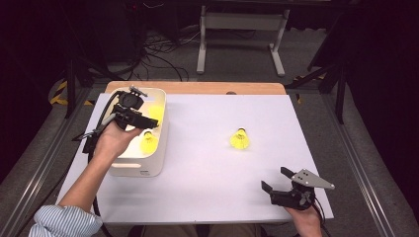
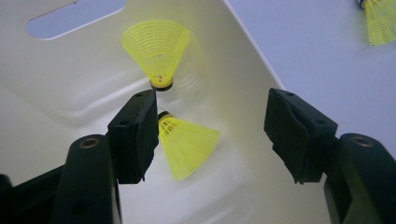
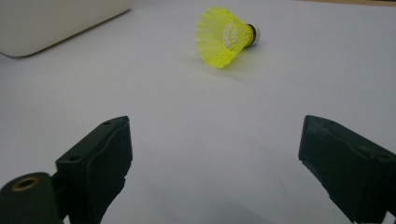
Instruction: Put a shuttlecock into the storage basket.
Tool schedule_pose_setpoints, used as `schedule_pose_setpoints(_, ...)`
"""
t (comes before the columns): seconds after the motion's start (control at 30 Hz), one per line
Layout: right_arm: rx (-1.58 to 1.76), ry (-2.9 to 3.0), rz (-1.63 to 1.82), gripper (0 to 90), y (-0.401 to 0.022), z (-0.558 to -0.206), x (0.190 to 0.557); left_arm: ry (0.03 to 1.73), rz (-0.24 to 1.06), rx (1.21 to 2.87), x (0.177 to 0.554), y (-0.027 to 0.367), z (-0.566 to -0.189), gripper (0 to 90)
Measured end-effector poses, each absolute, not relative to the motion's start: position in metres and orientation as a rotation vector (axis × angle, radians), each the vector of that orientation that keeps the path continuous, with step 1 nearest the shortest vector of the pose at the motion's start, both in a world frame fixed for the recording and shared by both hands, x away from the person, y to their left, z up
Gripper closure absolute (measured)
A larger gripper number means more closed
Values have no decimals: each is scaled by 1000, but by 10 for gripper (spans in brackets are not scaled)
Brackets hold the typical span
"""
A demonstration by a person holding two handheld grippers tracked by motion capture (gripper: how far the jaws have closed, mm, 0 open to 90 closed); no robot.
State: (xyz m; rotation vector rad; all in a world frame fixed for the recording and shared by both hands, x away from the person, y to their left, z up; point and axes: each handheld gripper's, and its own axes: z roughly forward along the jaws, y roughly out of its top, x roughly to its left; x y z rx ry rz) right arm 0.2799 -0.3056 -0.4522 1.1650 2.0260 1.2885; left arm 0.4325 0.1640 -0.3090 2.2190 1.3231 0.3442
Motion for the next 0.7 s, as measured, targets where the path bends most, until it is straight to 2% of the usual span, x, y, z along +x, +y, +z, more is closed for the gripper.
schedule_pose_setpoints(0.7, 1168, 2025, 1291, 103, -306, -452, 280, 1239, 333, 2245, 427, 147, -301, 387)
